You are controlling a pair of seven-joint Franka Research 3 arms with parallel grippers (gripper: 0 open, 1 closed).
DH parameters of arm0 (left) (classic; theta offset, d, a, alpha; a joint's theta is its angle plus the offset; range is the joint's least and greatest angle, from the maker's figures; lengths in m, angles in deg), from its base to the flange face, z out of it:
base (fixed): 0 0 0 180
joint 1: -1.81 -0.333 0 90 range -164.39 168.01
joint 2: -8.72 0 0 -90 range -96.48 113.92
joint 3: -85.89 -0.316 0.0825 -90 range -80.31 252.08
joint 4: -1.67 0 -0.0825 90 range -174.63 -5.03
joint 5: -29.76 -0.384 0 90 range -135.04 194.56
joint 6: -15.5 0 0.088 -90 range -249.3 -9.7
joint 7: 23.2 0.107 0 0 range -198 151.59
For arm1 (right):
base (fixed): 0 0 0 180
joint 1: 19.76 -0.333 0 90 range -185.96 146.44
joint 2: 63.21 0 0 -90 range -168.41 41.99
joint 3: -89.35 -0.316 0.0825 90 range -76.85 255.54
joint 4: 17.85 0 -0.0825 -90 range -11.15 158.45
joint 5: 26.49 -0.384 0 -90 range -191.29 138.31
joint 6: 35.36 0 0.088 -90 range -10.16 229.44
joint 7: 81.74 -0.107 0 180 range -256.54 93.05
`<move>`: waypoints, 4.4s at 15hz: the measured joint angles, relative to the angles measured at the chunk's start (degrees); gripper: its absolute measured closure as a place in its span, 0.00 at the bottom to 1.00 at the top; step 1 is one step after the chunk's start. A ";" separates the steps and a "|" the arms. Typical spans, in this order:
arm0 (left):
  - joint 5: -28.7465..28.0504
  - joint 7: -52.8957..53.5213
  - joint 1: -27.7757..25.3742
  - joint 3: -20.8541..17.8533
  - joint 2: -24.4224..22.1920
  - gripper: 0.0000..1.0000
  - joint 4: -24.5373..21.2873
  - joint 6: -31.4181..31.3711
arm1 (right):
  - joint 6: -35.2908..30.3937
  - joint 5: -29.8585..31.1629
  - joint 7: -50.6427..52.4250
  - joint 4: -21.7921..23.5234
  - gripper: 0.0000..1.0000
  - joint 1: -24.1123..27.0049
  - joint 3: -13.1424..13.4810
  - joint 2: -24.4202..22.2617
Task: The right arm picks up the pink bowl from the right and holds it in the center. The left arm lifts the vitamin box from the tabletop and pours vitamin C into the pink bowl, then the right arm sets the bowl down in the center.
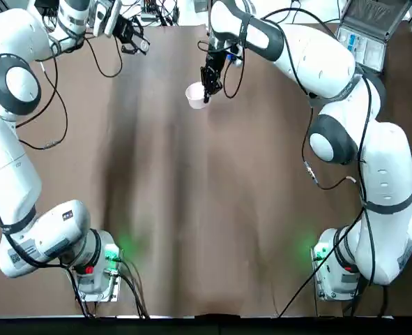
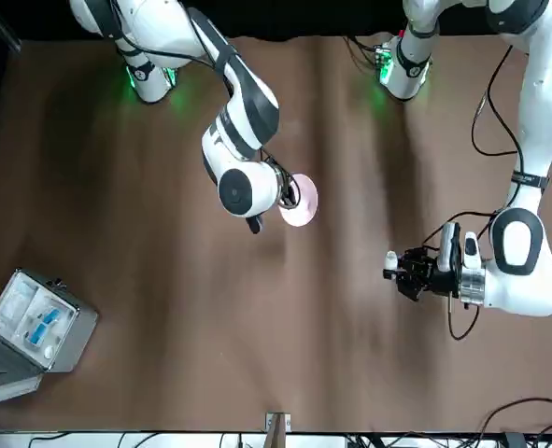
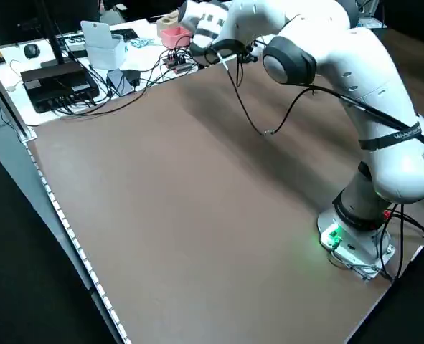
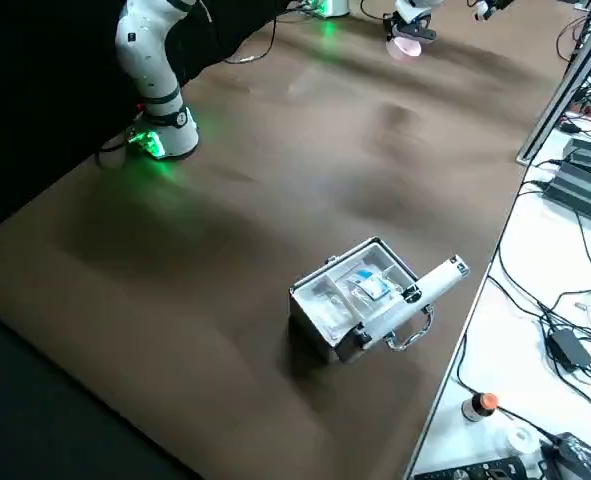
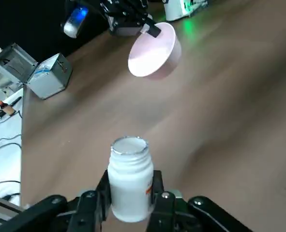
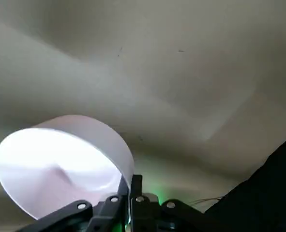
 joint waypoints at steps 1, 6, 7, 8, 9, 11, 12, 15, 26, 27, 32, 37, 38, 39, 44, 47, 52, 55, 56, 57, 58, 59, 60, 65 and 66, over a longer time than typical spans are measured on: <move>-0.69 0.00 0.04 0.91 -0.55 0.64 -0.01 -0.96 | 0.00 0.00 0.02 -0.01 0.97 0.04 0.00 0.05; -10.67 0.05 0.24 7.95 -1.24 0.64 -0.04 -6.85 | 0.16 -0.10 0.03 -0.01 0.97 0.00 -0.06 0.66; -12.72 -0.07 0.88 9.51 -1.63 0.64 -0.05 -8.40 | 0.19 -0.21 0.06 -0.01 0.97 -0.01 -0.10 0.87; -13.92 -0.30 1.96 10.33 -2.24 0.64 -0.05 -9.57 | 0.23 -0.32 0.28 -0.02 0.97 -0.02 -0.17 1.06; -14.54 -0.49 3.14 10.52 -2.94 0.64 -0.13 -10.55 | 0.32 -0.35 0.60 -0.04 0.97 -0.03 -0.30 1.19; -16.19 -0.50 4.78 10.55 -3.99 0.64 -0.62 -11.96 | 0.47 -0.37 1.00 -0.08 0.97 -0.06 -0.68 1.32; -17.12 -0.50 5.41 10.57 -4.47 0.64 -1.09 -12.88 | 0.60 -0.37 1.06 -0.11 0.97 -0.13 -0.85 1.34; -18.86 -0.34 6.30 12.33 -6.70 0.64 -7.98 -23.89 | 1.81 -0.97 1.06 -0.24 0.97 -0.48 -1.16 1.36; -26.53 0.62 6.66 17.87 -11.60 0.64 -22.81 -42.83 | 3.42 -4.88 1.48 -0.25 0.97 -0.27 -1.20 1.66; -27.67 0.65 6.61 18.57 -11.84 0.64 -23.29 -43.10 | 3.42 -4.99 1.58 -0.25 0.97 -0.17 -1.20 1.66; -29.79 0.68 6.35 20.09 -13.38 0.64 -25.65 -43.15 | 3.41 -5.14 1.94 -0.25 0.97 0.16 -1.19 1.67; -33.62 0.95 4.29 21.75 -13.54 0.64 -28.11 -43.41 | 3.39 -5.26 2.01 -0.25 0.97 0.19 -1.19 1.67; -34.49 1.33 3.27 22.45 -13.54 0.64 -28.98 -44.04 | 3.35 -5.32 2.01 -0.25 0.97 0.22 -1.19 1.67; -35.69 1.65 2.17 23.17 -13.54 0.64 -30.05 -44.89 | 3.33 -5.42 2.01 -0.25 0.97 0.29 -1.19 1.67; -43.94 1.85 -1.37 25.84 -13.55 0.64 -33.25 -46.45 | 3.27 -7.23 2.03 -0.29 0.97 1.60 -1.15 1.67; -47.33 1.85 -1.35 26.59 -13.60 0.64 -33.89 -47.46 | 3.17 -8.79 2.02 -0.29 0.97 2.11 -1.11 1.71; -49.30 1.85 -1.35 26.85 -15.23 0.64 -38.61 -56.16 | 3.17 -9.16 2.01 -0.29 0.97 2.11 -1.13 1.83; -49.30 1.85 -1.36 26.86 -16.64 0.64 -41.63 -60.80 | 3.17 -9.82 2.01 -0.29 0.97 2.26 -1.10 1.84; -49.30 1.85 -1.37 26.86 -17.07 0.64 -42.25 -61.64 | 3.17 -9.93 2.01 -0.29 0.97 2.38 -1.10 1.84; -49.30 1.85 -1.38 26.86 -17.49 0.64 -42.76 -62.05 | 3.17 -10.01 2.01 -0.29 0.97 2.48 -1.10 1.84; -49.31 1.85 -1.39 26.86 -17.91 0.64 -43.14 -62.19 | 3.17 -10.08 2.01 -0.29 0.97 2.55 -1.10 1.84; -49.34 1.91 -1.40 26.86 -18.37 0.64 -43.49 -62.34 | 3.16 -10.14 2.01 -0.29 0.97 2.59 -1.10 1.84; -49.35 1.97 -1.41 26.86 -18.79 0.64 -43.79 -62.54 | 3.15 -10.17 2.01 -0.29 0.97 2.61 -1.10 1.84; -51.45 2.07 -1.45 26.86 -20.16 0.64 -44.64 -65.81 | 3.15 -10.22 2.01 -0.29 0.97 2.62 -1.10 1.84; -51.75 2.07 -1.57 26.85 -20.25 0.64 -45.07 -67.19 | 3.15 -10.22 2.01 -0.29 0.97 2.62 -1.10 1.84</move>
